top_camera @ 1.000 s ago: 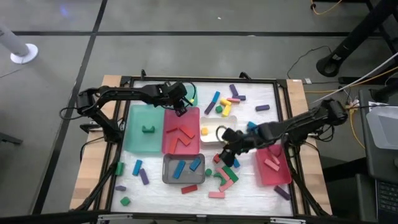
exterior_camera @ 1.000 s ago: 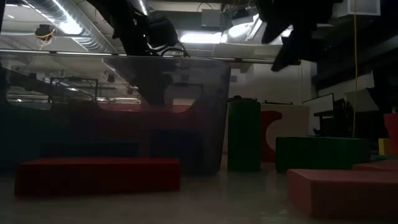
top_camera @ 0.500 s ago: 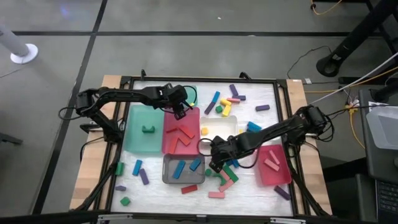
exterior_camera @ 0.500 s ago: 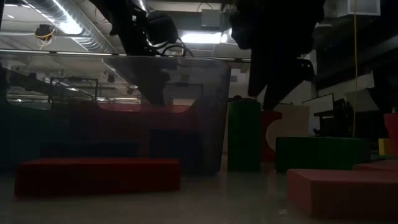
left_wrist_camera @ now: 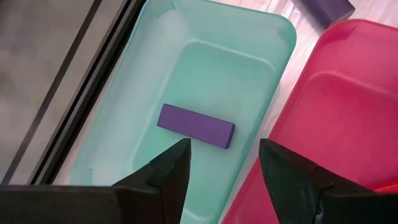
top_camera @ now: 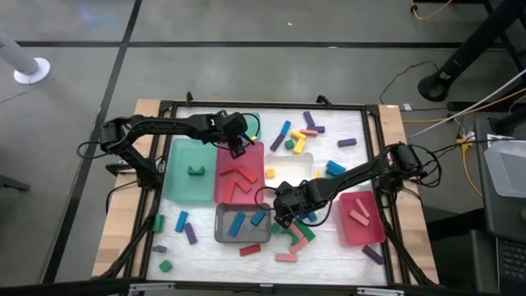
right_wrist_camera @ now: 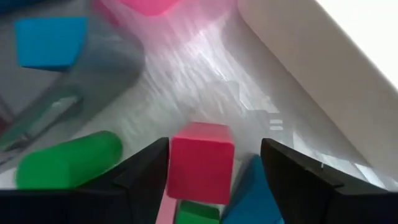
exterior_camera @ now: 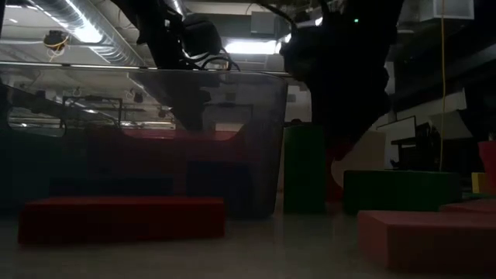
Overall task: Sort blocks
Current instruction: Put the red block into the top pink bin
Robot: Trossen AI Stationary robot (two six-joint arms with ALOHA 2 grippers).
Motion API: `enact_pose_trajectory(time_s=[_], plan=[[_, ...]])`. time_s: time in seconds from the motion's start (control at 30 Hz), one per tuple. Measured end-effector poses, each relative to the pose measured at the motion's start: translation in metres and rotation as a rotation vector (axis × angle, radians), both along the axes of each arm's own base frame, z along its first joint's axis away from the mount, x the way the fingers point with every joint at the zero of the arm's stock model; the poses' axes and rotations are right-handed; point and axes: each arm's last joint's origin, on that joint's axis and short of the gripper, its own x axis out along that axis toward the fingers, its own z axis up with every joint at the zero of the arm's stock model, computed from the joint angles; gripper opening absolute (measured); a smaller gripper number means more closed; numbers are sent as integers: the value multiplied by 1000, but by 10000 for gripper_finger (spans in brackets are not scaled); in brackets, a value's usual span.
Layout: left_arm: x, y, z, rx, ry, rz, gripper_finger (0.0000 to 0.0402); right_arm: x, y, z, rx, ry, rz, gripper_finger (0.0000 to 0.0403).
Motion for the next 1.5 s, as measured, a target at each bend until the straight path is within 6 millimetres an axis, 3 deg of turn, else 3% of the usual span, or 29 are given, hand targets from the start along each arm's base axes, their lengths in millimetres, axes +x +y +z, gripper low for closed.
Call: enact_pose_trajectory(time_s=[0.13,0.33,0.5,0.67,0.9,1.03,1.17,1.5], plan=[[0,0,0,0,-1,0,177,0,1,-4,14,17,4,221],[-6,-2,15,27,-21,-38,177,1,1,-3,27,10,7,134],[-26,-10,42,45,-47,-76,177,5,4,1,83,-3,19,132],[-62,-24,73,65,-37,-145,177,14,7,31,102,-21,36,133],[-115,-49,109,61,-133,-150,177,19,1,91,-2,-28,68,146],[-143,-65,118,-64,-215,-148,177,28,-6,115,-100,-161,62,140],[-165,-79,119,-271,-275,-62,177,46,-14,124,-174,-326,79,149],[-197,-104,110,-642,-144,117,177,90,-53,110,-279,-491,120,159]])
